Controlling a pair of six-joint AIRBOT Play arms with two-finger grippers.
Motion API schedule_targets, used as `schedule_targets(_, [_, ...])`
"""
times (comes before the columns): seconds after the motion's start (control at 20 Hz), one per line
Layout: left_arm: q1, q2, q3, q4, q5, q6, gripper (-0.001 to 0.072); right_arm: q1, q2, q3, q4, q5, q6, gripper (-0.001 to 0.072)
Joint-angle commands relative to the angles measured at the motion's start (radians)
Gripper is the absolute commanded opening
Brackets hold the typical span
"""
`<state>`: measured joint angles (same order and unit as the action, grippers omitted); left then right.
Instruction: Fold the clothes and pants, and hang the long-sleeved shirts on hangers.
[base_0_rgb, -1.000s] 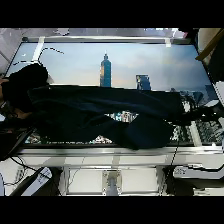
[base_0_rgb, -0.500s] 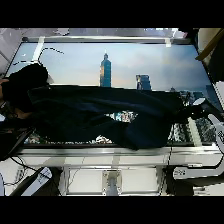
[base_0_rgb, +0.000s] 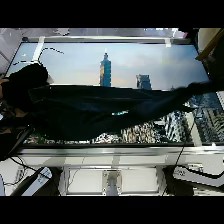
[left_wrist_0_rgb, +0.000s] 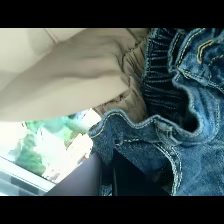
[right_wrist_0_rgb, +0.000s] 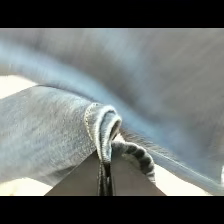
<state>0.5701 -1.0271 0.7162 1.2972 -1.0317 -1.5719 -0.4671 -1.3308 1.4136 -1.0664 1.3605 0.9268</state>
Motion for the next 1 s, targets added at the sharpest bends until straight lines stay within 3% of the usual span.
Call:
schedule_targets(0.0, [0.001, 0.008, 0.004, 0.043, -0.067, -0.014, 0.0021, -0.074, 0.042, 0.124, -0.046, 0.006, -0.003, 0.0024])
schedule_targets(0.3, [0.019, 0.010, -0.022, 0.142, -0.180, -0.030, 0.0020, -0.301, 0.045, -0.130, -0.097, 0.079, -0.003, 0.0023])
schedule_targets(0.45, [0.018, 0.010, -0.056, 0.122, -0.200, -0.030, 0.0021, -0.397, 0.042, -0.373, -0.109, -0.027, 0.010, 0.0038])
schedule_targets(0.5, [0.018, 0.010, -0.061, 0.116, -0.210, -0.029, 0.0020, -0.417, 0.039, -0.420, -0.110, -0.045, 0.018, 0.0236])
schedule_targets(0.55, [0.018, 0.010, -0.061, 0.116, -0.216, -0.029, 0.0020, -0.431, 0.036, -0.438, -0.113, -0.045, 0.026, 0.0490])
schedule_targets(0.75, [0.018, 0.010, -0.061, 0.116, -0.216, -0.030, 0.0020, -0.441, 0.035, -0.343, -0.084, -0.064, 0.062, 0.0505])
schedule_targets(0.9, [0.018, 0.010, -0.061, 0.116, -0.214, -0.029, 0.0021, -0.403, 0.032, -0.272, -0.038, -0.190, 0.134, 0.0502])
schedule_targets(0.95, [0.018, 0.010, -0.061, 0.116, -0.211, -0.029, 0.0021, -0.373, 0.020, -0.261, -0.037, -0.214, 0.146, 0.0442])
